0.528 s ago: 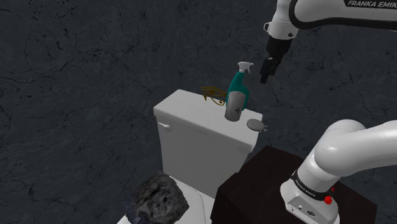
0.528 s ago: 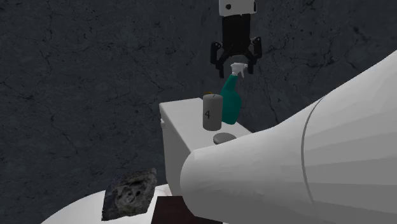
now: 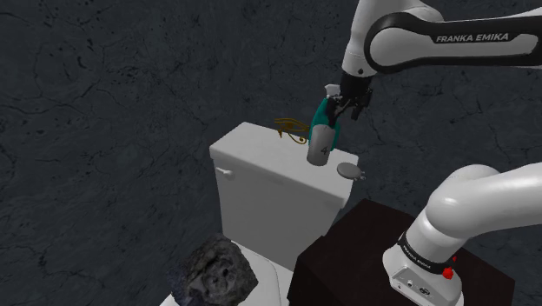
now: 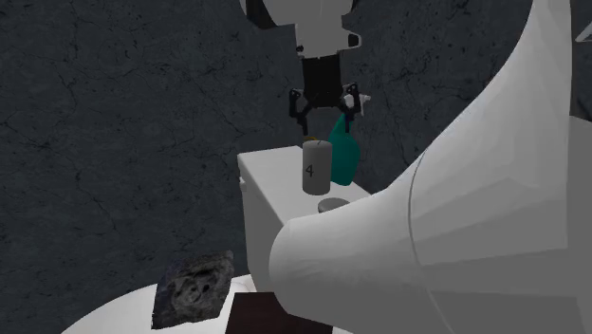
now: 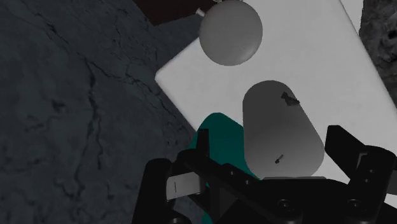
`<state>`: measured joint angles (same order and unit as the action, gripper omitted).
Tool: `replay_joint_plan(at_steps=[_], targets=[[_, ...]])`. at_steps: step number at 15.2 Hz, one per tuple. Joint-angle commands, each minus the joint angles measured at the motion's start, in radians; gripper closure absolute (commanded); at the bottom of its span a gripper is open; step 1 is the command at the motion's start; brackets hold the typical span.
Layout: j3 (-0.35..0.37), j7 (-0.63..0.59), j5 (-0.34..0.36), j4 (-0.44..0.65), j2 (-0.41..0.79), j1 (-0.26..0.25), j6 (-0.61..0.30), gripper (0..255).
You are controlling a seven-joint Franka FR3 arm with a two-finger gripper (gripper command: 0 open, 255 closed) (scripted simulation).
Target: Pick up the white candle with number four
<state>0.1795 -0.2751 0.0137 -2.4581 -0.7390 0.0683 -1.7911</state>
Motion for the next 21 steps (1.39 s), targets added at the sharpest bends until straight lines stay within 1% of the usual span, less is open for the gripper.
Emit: replay_joint_plan(at_steps=[1,2,3,10,12,13,21], targets=[[0.065,-0.163,-0.023,-0.015,0.042,0.032,-0.075,0],[0.097,-0.238,-0.030,-0.017,0.067,0.050,-0.108,0],[0.111,-0.269,-0.032,-0.017,0.079,0.058,-0.122,0],[0.125,-0.283,-0.037,-0.108,0.094,0.055,-0.228,0],[0.125,-0.283,-0.037,-0.108,0.094,0.055,-0.228,0],[0.126,-0.284,-0.038,-0.108,0.096,0.055,-0.229,255],[0.127,-0.284,-0.038,-0.109,0.093,0.054,-0.228,255]])
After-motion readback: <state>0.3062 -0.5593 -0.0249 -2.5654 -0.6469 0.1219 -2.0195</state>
